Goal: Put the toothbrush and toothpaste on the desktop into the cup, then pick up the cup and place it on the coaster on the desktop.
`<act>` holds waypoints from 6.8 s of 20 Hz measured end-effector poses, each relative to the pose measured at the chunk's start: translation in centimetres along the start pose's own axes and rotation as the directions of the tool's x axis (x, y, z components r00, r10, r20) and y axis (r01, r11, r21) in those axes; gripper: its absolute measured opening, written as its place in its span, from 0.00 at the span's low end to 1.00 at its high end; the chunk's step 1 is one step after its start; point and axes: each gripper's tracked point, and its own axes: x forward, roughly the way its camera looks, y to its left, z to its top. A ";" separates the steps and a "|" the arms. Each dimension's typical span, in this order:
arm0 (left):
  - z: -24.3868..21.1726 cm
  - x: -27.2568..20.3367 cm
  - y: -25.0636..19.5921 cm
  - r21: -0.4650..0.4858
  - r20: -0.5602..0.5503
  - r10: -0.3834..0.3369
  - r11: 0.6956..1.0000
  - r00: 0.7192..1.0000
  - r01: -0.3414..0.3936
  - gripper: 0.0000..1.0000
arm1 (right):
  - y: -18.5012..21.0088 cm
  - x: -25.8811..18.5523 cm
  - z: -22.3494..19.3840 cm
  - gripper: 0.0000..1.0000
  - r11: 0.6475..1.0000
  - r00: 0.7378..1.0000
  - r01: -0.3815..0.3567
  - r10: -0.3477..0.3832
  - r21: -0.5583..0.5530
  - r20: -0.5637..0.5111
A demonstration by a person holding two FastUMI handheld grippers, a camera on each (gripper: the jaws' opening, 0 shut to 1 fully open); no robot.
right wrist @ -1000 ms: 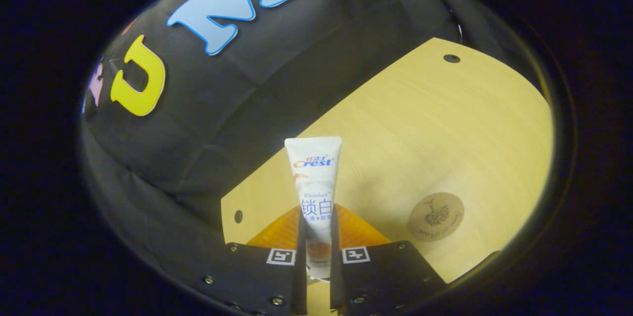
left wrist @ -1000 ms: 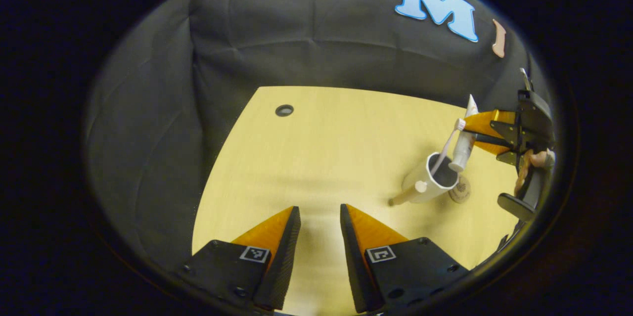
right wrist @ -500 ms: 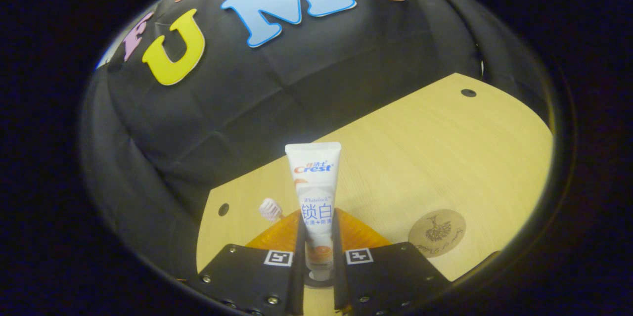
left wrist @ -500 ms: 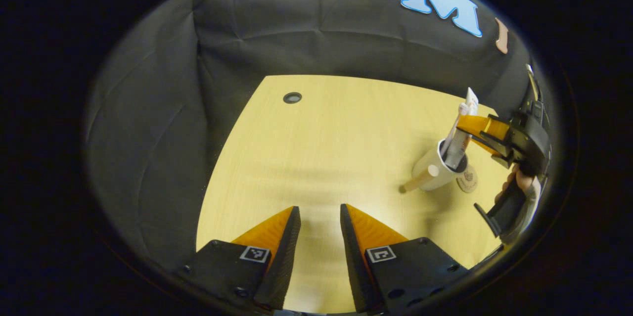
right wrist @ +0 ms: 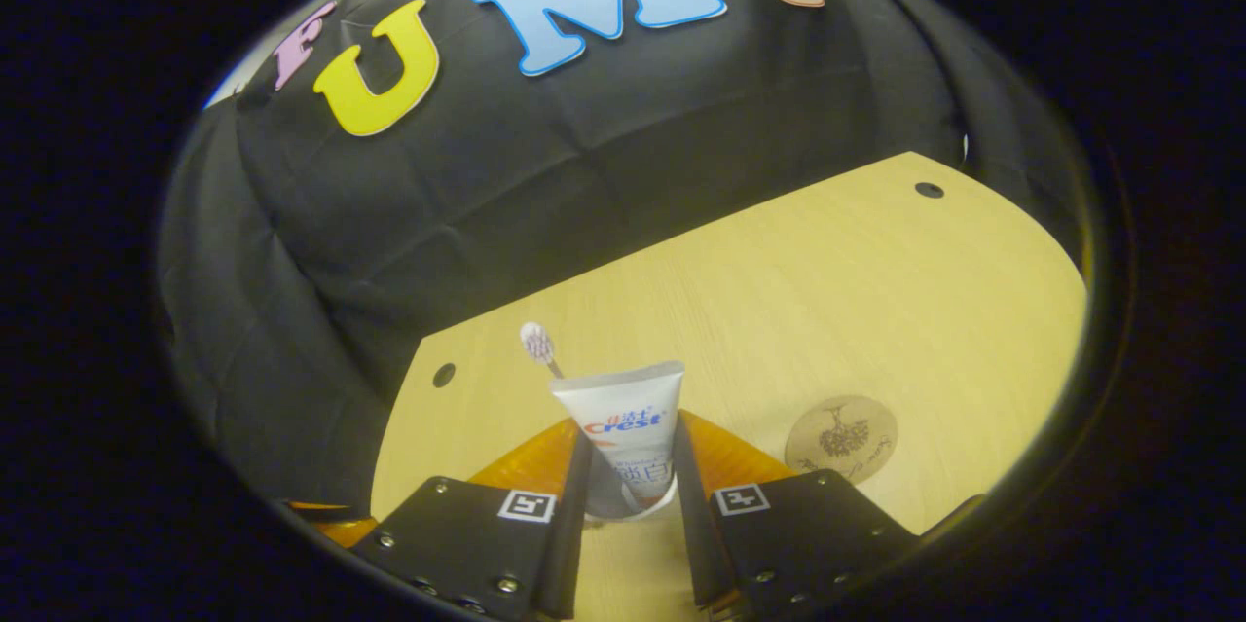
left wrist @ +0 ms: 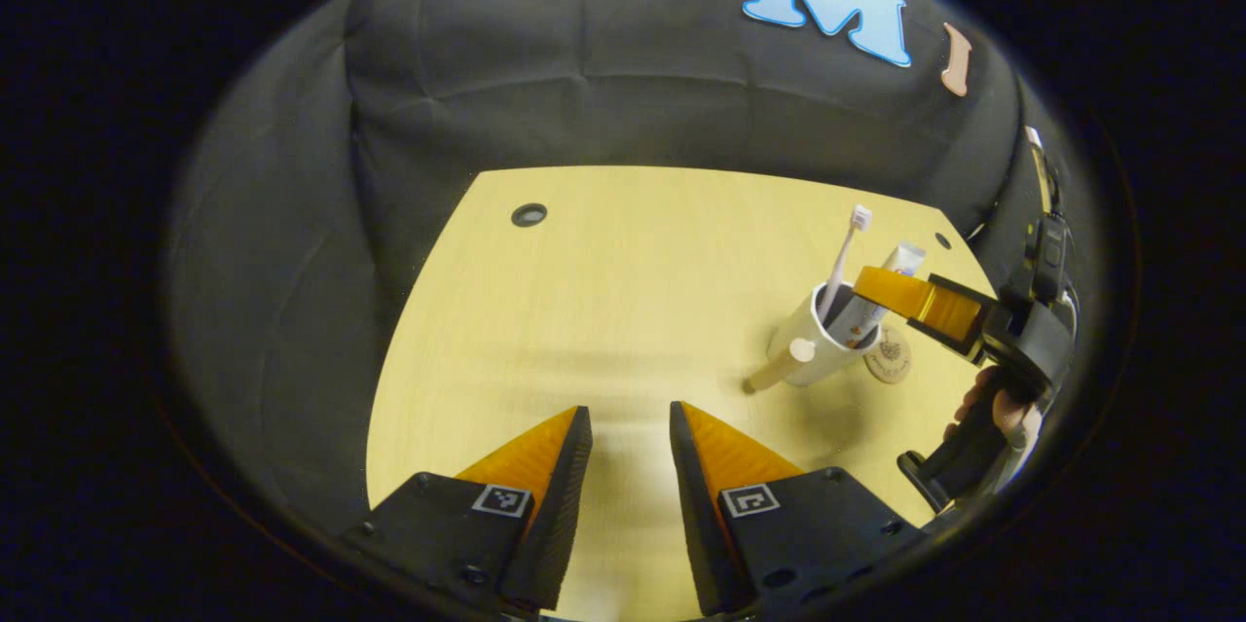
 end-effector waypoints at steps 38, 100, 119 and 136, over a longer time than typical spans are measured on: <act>-0.4 11.9 -14.7 0.550 -0.438 -0.171 0.726 0.883 0.414 0.54 | -16.4 -10.3 7.3 0.97 0.964 0.973 0.179 -0.203 0.199 0.107; 0.3 10.7 -26.9 0.569 -0.419 -0.162 0.719 0.893 0.398 0.28 | -27.8 -10.0 6.0 0.97 0.920 0.977 0.211 -0.212 0.330 -0.033; 1.3 9.7 -27.0 0.581 -0.361 -0.167 0.729 0.917 0.361 0.34 | -25.7 -12.6 5.7 0.97 0.932 0.983 0.176 -0.181 0.318 -0.017; 7.4 1.8 -23.3 0.381 0.163 -0.200 0.916 0.966 0.125 0.33 | -13.5 -16.3 9.8 0.97 0.992 0.987 0.076 -0.061 -0.101 0.152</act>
